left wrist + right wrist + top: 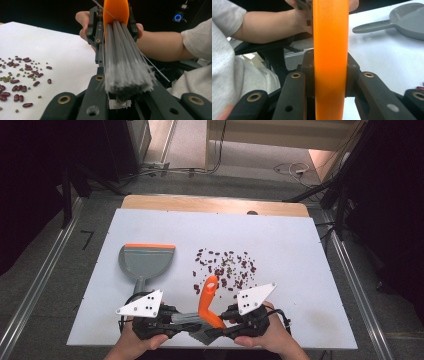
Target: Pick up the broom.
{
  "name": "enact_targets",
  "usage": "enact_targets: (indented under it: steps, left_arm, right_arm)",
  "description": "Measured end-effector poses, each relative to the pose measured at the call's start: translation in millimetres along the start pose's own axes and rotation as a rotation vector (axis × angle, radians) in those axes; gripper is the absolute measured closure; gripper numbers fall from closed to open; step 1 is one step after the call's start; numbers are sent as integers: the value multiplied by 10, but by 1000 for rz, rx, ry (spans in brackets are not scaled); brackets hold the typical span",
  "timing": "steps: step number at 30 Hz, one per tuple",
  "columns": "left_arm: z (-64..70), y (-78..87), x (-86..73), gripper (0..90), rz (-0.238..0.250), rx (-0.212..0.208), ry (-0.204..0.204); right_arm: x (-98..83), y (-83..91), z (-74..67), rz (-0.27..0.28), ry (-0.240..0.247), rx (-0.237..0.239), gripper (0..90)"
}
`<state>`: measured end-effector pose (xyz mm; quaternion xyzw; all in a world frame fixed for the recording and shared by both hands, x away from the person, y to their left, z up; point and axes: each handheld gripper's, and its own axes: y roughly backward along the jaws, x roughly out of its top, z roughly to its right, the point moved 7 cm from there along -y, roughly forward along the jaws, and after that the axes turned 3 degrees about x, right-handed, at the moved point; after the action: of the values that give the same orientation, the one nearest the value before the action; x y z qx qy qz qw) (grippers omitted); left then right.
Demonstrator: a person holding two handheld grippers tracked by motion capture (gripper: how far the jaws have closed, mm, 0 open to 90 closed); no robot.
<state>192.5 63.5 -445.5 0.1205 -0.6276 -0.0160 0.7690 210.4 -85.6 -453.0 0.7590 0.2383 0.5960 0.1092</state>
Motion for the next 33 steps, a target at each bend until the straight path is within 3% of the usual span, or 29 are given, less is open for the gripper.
enact_targets:
  steps: [3, 4, 5, 6, 7, 10, 15, 16, 18, 19, 20, 21, 23, 24, 25, 27, 33]
  left_arm:
    - [-58, 17, -23, 777, 15, 41, 20]
    - [-87, 25, -26, 635, 17, 67, 31]
    - [-116, 37, -27, 567, 23, 94, 36]
    - [-187, 79, -30, 495, 33, 152, 53]
    - [-187, 79, -30, 428, 33, 152, 53]
    - [-326, 201, -43, 284, 66, 228, 98]
    - [-385, 304, -57, 76, 80, 250, 109]
    - [-385, 304, -57, 35, 80, 250, 109]
    - [-406, 332, -60, 19, 84, 288, 102]
    - [-415, 340, -63, 2, 86, 301, 98]
    - [-426, 350, -67, 2, 85, 311, 99]
    - [-440, 360, -71, 2, 84, 327, 101]
    - [-464, 376, -85, 2, 80, 342, 104]
    - [-476, 387, -95, 2, 78, 351, 106]
    - [-488, 396, -106, 2, 78, 359, 108]
    - [-507, 408, -125, 2, 79, 368, 112]
    - [-567, 444, -171, 2, 80, 402, 125]
  right_arm:
    - [4, -10, 15, -8, -14, -28, 687]
    - [-4, -7, 31, -19, -4, -55, 687]
    - [-7, -2, 37, -23, -6, -67, 687]
    - [-4, 7, 51, -20, -17, -87, 687]
    - [-1, 20, 67, -18, -25, -105, 687]
    - [-2, 66, 130, -20, -53, -163, 687]
    - [-29, 165, 262, -25, -96, -284, 687]
    - [-29, 165, 262, -25, -96, -284, 687]
    - [-41, 207, 313, -36, -111, -326, 687]
    - [-47, 255, 360, -28, -132, -371, 687]
    - [-47, 255, 360, -28, -132, -371, 687]
    - [-56, 301, 393, -35, -130, -415, 687]
    - [-61, 324, 412, -38, -134, -431, 687]
    - [-62, 369, 442, -41, -129, -478, 687]
    - [-62, 369, 442, -41, -129, -478, 687]
    - [-69, 432, 490, -64, -128, -545, 687]
    - [-85, 569, 594, -66, -144, -612, 687]
